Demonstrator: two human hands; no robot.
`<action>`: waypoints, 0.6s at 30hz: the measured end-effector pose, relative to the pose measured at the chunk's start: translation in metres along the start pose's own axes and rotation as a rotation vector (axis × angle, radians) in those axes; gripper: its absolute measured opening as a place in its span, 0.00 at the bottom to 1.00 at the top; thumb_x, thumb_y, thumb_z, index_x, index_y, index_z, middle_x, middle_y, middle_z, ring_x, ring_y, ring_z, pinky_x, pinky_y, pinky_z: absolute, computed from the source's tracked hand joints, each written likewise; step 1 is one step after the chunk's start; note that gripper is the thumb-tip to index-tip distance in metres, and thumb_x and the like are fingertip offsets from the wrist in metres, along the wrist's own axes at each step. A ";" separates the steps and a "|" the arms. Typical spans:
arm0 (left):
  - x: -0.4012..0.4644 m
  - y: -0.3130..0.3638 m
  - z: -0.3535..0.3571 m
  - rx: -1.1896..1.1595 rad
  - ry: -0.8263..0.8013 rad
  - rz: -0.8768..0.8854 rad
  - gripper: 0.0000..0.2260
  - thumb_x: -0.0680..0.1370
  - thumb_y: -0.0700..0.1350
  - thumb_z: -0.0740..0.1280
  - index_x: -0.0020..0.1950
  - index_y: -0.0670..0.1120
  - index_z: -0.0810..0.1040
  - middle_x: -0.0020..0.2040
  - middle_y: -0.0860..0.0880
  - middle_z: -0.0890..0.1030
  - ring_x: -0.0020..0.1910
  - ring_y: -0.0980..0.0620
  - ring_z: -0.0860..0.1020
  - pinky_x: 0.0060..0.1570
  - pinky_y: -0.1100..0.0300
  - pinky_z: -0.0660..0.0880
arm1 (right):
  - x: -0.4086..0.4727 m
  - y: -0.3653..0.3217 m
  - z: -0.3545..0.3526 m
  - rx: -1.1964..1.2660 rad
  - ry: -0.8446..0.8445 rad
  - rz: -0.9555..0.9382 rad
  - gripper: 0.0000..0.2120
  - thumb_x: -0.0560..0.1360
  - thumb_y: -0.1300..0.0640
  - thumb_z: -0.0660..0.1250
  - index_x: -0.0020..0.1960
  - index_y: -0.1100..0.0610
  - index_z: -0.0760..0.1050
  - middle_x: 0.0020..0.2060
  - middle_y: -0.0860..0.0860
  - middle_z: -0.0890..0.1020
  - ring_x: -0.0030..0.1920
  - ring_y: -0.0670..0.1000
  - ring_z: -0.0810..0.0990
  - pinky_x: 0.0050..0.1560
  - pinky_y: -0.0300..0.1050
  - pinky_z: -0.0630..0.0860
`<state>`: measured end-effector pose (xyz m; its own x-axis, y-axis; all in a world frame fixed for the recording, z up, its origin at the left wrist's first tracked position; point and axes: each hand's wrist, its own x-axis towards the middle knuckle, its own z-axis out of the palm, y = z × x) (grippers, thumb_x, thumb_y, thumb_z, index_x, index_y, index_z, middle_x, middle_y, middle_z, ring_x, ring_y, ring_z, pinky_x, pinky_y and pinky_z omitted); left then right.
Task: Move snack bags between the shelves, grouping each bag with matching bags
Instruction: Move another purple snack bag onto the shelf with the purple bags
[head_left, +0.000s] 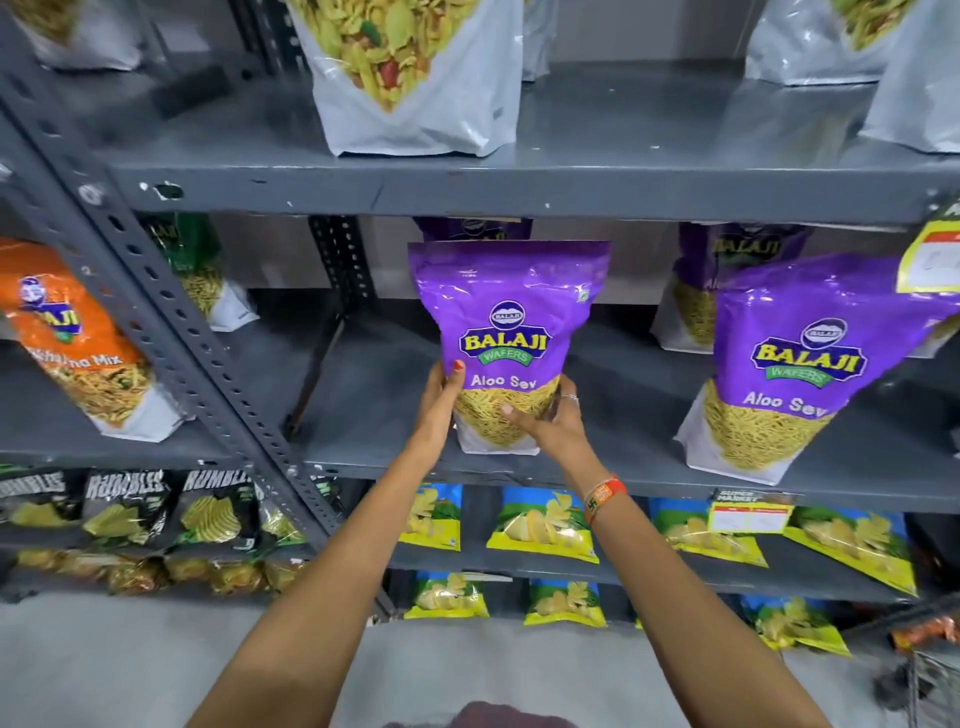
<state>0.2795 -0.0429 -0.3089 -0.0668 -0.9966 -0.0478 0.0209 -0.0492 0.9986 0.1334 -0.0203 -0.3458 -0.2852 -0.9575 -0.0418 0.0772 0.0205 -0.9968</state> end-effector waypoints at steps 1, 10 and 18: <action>0.001 0.001 -0.007 -0.002 0.010 0.001 0.05 0.80 0.47 0.56 0.53 0.54 0.69 0.47 0.58 0.76 0.36 0.72 0.78 0.35 0.76 0.74 | 0.002 0.001 0.007 0.000 -0.009 0.004 0.37 0.64 0.72 0.75 0.68 0.64 0.61 0.57 0.58 0.77 0.54 0.53 0.78 0.44 0.30 0.79; 0.000 0.002 -0.036 0.043 0.042 0.012 0.06 0.79 0.49 0.57 0.55 0.54 0.69 0.47 0.58 0.77 0.43 0.66 0.77 0.41 0.68 0.75 | 0.001 0.006 0.030 -0.037 -0.048 0.035 0.36 0.65 0.66 0.77 0.67 0.60 0.63 0.57 0.55 0.78 0.55 0.51 0.79 0.51 0.39 0.81; -0.006 0.001 -0.046 0.029 0.059 0.010 0.06 0.80 0.48 0.56 0.55 0.51 0.69 0.46 0.57 0.77 0.34 0.73 0.78 0.32 0.77 0.73 | -0.012 0.007 0.038 -0.105 -0.035 0.058 0.36 0.62 0.58 0.80 0.64 0.52 0.64 0.62 0.58 0.76 0.61 0.55 0.77 0.61 0.56 0.79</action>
<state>0.3262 -0.0399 -0.3083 -0.0073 -0.9993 -0.0378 -0.0078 -0.0378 0.9993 0.1740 -0.0195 -0.3499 -0.2493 -0.9634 -0.0989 -0.0082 0.1042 -0.9945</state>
